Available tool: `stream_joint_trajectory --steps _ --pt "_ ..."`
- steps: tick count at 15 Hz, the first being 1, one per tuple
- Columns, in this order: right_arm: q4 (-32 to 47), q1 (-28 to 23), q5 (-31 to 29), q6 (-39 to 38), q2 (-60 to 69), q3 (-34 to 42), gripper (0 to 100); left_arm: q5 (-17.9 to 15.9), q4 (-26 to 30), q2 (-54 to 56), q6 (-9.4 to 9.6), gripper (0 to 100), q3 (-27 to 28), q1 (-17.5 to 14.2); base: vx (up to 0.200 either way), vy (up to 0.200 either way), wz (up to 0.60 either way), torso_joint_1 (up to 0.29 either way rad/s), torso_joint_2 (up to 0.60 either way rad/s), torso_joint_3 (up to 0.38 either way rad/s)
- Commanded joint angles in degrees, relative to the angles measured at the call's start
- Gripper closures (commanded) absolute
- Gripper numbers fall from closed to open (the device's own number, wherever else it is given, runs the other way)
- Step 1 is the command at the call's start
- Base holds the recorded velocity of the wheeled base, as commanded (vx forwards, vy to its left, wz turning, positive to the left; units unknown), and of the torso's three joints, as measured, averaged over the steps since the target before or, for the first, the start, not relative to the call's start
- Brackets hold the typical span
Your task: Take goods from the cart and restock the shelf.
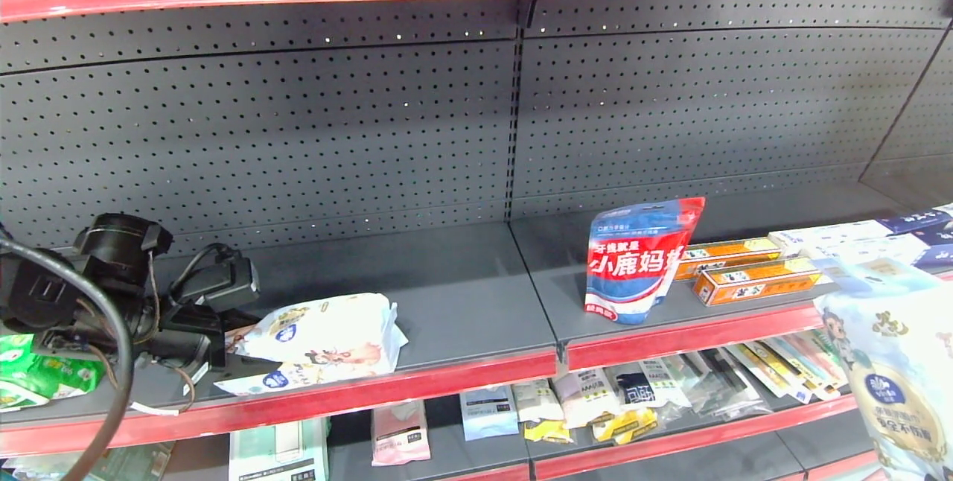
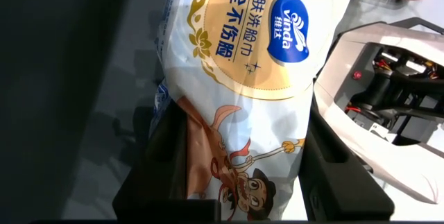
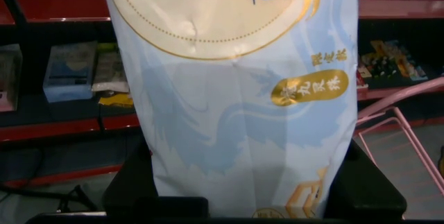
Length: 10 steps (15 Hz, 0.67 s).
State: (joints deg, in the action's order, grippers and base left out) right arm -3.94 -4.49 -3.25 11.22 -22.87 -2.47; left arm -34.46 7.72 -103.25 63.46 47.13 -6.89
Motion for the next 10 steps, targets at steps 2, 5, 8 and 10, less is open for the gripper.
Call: stream_joint_trajectory --steps 2,5,8,10 --pt "-0.02 0.0 0.0 0.03 -0.07 0.01 100 0.19 0.02 0.07 -0.01 100 -0.02 -0.06 0.0 0.0 0.0 0.0 0.0 0.0" --pt "-0.02 0.0 0.0 0.03 -0.07 0.1 100 0.36 0.02 0.16 -0.1 100 -0.11 0.03 0.0 0.0 0.0 0.0 0.0 0.0" --pt "-0.02 0.0 0.0 0.03 -0.16 0.1 100 0.36 0.11 0.07 -0.1 100 -0.11 0.03 0.0 0.0 0.0 0.0 0.0 0.0" --pt "-0.02 0.09 0.0 0.03 -0.25 0.1 100 0.1 0.02 -0.11 -0.01 100 0.07 0.12 0.0 0.0 0.0 0.0 0.0 0.0"
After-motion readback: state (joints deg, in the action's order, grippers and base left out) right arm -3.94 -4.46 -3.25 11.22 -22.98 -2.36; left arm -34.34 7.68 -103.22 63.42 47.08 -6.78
